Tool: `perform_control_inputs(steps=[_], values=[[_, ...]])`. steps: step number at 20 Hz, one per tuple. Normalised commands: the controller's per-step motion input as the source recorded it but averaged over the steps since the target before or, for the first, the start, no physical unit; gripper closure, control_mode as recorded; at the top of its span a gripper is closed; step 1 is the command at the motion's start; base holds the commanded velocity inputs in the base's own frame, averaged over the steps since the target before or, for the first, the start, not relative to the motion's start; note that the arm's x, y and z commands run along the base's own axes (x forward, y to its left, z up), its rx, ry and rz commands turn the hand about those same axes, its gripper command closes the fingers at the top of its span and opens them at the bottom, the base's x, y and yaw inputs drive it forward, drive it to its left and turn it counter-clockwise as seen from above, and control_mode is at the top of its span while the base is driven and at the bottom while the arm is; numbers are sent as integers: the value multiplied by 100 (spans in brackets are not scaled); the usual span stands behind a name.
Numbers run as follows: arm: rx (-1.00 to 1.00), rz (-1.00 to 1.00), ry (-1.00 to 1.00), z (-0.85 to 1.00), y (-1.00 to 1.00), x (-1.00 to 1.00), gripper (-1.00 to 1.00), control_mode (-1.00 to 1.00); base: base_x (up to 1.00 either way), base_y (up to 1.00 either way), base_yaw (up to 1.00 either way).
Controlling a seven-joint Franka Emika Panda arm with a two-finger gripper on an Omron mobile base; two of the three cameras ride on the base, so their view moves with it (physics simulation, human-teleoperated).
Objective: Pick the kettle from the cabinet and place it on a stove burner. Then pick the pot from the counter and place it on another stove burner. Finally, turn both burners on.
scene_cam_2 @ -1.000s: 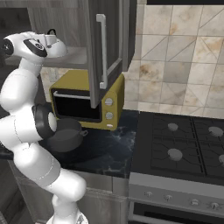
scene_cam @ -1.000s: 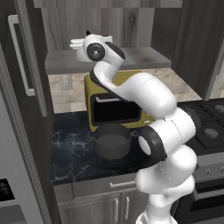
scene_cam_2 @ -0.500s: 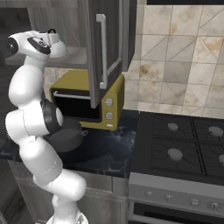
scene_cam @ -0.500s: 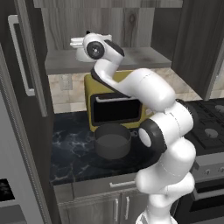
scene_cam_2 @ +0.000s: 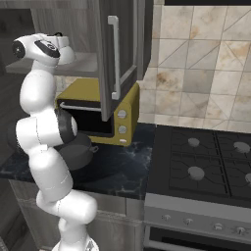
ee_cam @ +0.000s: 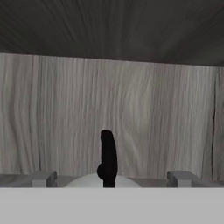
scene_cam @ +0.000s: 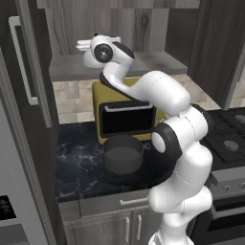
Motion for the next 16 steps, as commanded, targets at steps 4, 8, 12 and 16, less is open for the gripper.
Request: perform_control_inputs(steps=[4, 8, 12, 16], values=[[0, 0, 0, 0, 3, 15, -100, -100, 0, 0, 0], [0, 0, 0, 0, 5, 13, 100, -100, 0, 0, 0], [0, 0, 0, 0, 4, 11, 100, -100, 0, 0, 0], [0, 0, 0, 0, 2, 2, 100, -100, 0, 0, 0]])
